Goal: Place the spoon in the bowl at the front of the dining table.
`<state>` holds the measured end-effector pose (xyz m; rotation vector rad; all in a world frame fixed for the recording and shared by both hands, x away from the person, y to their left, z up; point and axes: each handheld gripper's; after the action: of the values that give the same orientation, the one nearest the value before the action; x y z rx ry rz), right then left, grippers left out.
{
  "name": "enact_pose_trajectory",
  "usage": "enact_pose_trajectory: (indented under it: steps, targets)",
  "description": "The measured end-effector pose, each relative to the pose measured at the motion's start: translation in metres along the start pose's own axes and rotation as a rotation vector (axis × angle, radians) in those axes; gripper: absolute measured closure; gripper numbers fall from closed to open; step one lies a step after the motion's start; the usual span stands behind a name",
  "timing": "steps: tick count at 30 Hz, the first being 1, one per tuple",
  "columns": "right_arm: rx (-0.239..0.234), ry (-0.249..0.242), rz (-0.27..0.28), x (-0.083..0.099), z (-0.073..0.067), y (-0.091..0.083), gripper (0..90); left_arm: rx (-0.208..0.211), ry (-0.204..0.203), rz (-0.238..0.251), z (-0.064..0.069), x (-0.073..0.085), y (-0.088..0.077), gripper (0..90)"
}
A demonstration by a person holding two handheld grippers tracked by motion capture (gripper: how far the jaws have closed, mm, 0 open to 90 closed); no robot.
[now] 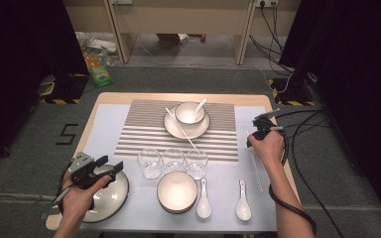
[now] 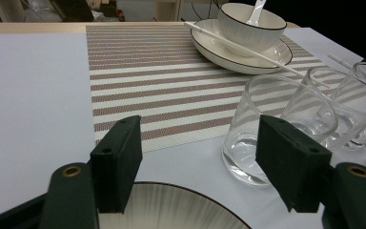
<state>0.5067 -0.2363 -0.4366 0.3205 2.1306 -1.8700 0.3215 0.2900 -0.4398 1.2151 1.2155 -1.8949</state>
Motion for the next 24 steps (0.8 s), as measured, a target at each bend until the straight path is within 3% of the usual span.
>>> enact_pose_trajectory:
  steps: [6, 24]
  targets:
    - [-0.001, -0.007, -0.095, 0.013, 0.003, -0.004, 65.5, 0.006, 0.001, 0.001, 0.000, 0.000, -0.001, 32.1]
    - [0.014, -0.042, -0.217, 0.057, 0.000, -0.022, 68.3, 0.009, 0.000, 0.007, 0.001, 0.000, -0.001, 32.1]
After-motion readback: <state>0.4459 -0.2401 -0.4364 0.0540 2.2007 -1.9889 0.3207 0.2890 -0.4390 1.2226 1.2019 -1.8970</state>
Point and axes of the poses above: each handheld gripper's, and its own axes: y roughly forward along the jaws, x roughly out of its underside, z roughly to its right, and after that the axes turned 3 degrees about z, right-handed
